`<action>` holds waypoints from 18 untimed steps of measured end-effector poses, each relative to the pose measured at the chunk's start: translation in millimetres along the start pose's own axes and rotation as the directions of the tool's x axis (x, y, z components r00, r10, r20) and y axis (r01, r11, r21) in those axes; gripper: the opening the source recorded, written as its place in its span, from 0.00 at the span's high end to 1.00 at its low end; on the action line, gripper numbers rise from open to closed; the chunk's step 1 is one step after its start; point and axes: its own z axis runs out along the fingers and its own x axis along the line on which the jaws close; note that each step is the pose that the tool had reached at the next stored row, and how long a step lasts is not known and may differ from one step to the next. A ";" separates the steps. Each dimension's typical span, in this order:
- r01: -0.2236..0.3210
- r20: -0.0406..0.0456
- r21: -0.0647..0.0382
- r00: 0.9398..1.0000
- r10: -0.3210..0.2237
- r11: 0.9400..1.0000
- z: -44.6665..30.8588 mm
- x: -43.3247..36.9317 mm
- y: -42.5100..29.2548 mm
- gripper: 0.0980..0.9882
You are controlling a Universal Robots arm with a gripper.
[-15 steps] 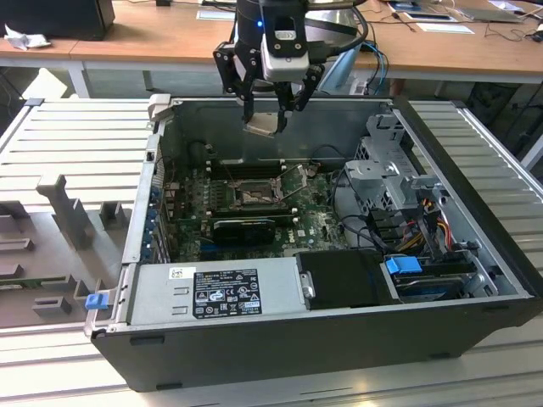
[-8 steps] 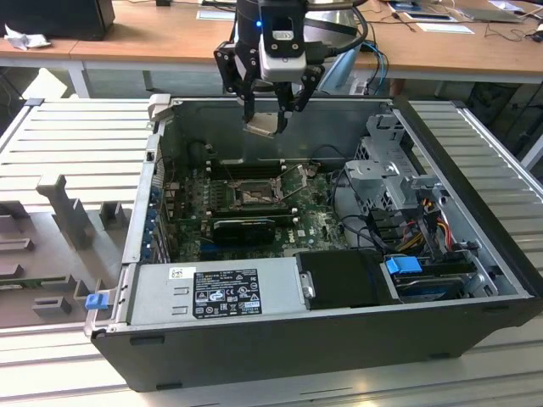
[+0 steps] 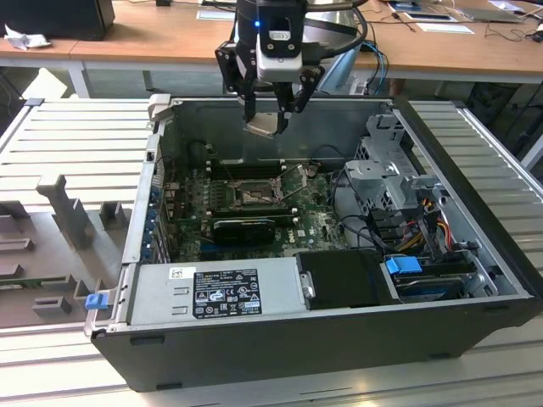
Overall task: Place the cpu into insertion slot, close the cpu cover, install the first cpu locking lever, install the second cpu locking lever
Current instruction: 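Place the cpu into insertion slot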
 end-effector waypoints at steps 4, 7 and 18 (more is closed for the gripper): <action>-0.024 0.002 -0.001 1.000 0.024 1.000 0.2 0.0 0.0 0.52; -0.035 0.003 -0.001 0.999 0.035 0.999 0.2 0.0 0.0 0.52; -0.085 0.007 -0.002 0.996 0.085 0.996 0.7 0.0 -0.1 0.52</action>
